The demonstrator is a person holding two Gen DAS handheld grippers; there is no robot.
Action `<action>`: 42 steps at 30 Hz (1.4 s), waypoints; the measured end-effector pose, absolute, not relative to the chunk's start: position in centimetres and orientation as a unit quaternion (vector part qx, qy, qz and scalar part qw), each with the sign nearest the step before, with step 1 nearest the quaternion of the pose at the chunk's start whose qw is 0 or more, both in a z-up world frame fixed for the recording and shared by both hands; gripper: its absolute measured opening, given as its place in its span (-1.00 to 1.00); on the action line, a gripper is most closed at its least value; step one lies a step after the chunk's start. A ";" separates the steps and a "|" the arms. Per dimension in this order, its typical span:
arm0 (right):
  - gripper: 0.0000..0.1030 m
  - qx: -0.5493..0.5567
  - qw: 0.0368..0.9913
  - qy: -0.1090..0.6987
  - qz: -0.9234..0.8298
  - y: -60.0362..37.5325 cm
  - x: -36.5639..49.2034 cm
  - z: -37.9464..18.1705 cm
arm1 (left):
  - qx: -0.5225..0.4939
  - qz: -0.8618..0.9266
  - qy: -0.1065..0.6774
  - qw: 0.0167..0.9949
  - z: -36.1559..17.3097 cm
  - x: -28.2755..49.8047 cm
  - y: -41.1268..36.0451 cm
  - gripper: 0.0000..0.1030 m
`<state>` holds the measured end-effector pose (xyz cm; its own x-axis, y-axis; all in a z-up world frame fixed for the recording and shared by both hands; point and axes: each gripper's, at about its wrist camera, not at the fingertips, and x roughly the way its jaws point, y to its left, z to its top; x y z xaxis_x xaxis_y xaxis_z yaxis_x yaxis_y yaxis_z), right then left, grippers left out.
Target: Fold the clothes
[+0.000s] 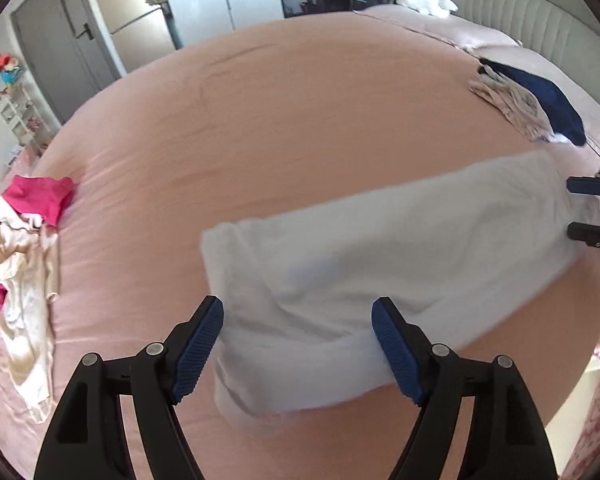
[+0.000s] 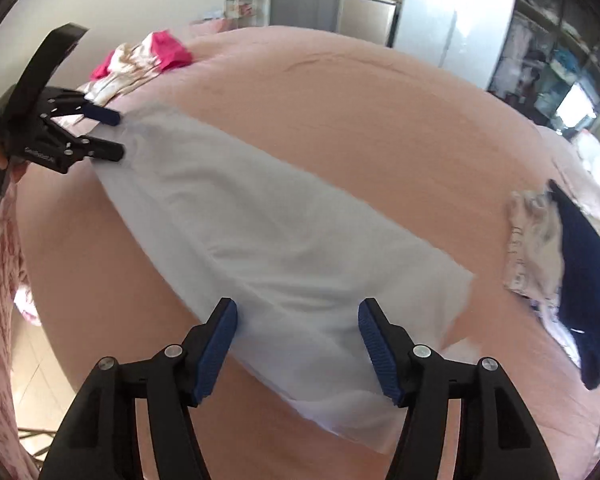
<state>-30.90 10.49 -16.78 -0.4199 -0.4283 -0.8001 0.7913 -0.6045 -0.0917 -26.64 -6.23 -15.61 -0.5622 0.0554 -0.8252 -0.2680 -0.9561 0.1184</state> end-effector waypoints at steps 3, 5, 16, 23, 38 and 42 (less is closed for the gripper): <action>0.22 0.405 0.349 0.138 -0.833 10.1 -32.8 -15.4 | -0.441 0.890 0.062 0.094 -14.7 -28.3 -5.2 0.48; 0.23 0.417 0.329 0.071 -0.845 9.9 -34.1 -14.5 | -0.458 0.883 0.060 0.084 -16.0 -29.4 -4.0 0.48; 0.24 0.425 0.315 0.161 -0.833 15.2 -36.4 -16.2 | -0.481 0.866 0.008 0.137 -14.3 -28.3 -13.4 0.51; 0.24 0.478 0.267 0.111 -0.829 17.5 -36.6 -17.6 | -0.510 0.856 0.073 0.048 -18.3 -27.6 -13.1 0.54; 0.39 0.565 0.253 -0.075 -0.782 20.4 -36.5 -19.8 | -0.505 0.853 -0.124 0.056 -17.3 -21.8 -14.9 0.54; 0.34 0.576 0.307 -0.189 -0.734 20.2 -36.3 -20.8 | -0.510 0.846 -0.141 0.069 -17.0 -21.2 -14.7 0.54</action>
